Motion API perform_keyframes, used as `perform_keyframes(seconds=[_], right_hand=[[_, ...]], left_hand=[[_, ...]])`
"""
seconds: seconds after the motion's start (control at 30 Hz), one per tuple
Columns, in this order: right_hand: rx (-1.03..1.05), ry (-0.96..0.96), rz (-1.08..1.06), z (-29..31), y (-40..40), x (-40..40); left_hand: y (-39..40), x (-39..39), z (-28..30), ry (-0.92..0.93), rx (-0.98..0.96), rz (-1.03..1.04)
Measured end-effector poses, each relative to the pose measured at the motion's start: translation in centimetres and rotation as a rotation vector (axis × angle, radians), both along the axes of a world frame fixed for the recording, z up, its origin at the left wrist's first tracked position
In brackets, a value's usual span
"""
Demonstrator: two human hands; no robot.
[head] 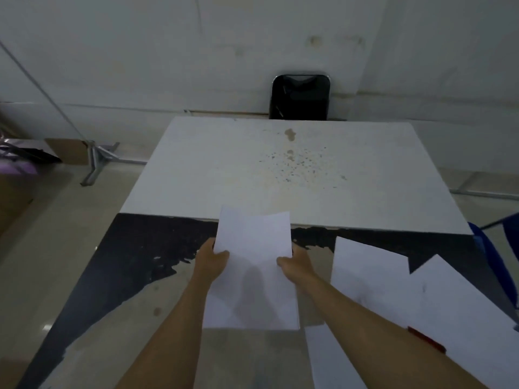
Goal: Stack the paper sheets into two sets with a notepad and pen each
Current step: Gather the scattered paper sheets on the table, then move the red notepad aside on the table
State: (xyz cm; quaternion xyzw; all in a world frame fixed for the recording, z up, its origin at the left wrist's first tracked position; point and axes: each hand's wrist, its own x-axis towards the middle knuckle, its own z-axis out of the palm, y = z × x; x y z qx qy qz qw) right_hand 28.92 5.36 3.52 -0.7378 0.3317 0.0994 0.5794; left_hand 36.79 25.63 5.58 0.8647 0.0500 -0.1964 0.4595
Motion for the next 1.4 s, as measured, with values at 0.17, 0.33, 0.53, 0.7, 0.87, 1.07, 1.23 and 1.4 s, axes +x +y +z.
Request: perform_keyframes(seconds=[0.17,0.33,0.53,0.7,0.87,1.07,1.23,1.4], right_hand=[[-0.054,0.133,-0.014,-4.8,2.3,3.9],[-0.151,0.152,-0.033,-7.4,3.2,5.8],[-0.248,0.155,-0.029,-8.4,3.2,6.4],[-0.449,0.275,0.151,-6.0,2.2,5.6],[-0.472,0.24,0.239,-4.1,-0.3,1.9],[-0.553,0.23,0.32,-1.4,-4.5,-5.1],[-0.573,0.223,0.332,0.2,-8.9,-11.7],[-0.596,0.235,0.313,0.3,-13.7,-18.1]], left_hand=[[1.8,3.6,-6.0,0.084,0.071,0.02],[2.1,5.3,-8.9,0.064,0.15,0.105],[0.8,6.1,-9.8,0.034,0.306,0.048],[-0.5,5.7,-8.6,0.098,0.448,-0.072],[-3.6,2.2,-6.5,0.066,0.473,-0.206],[-9.0,-5.0,-2.8,0.018,0.469,-0.345],[-13.6,-11.9,-1.2,0.019,0.466,-0.385],[-18.5,-18.9,-1.3,0.045,0.472,-0.471]])
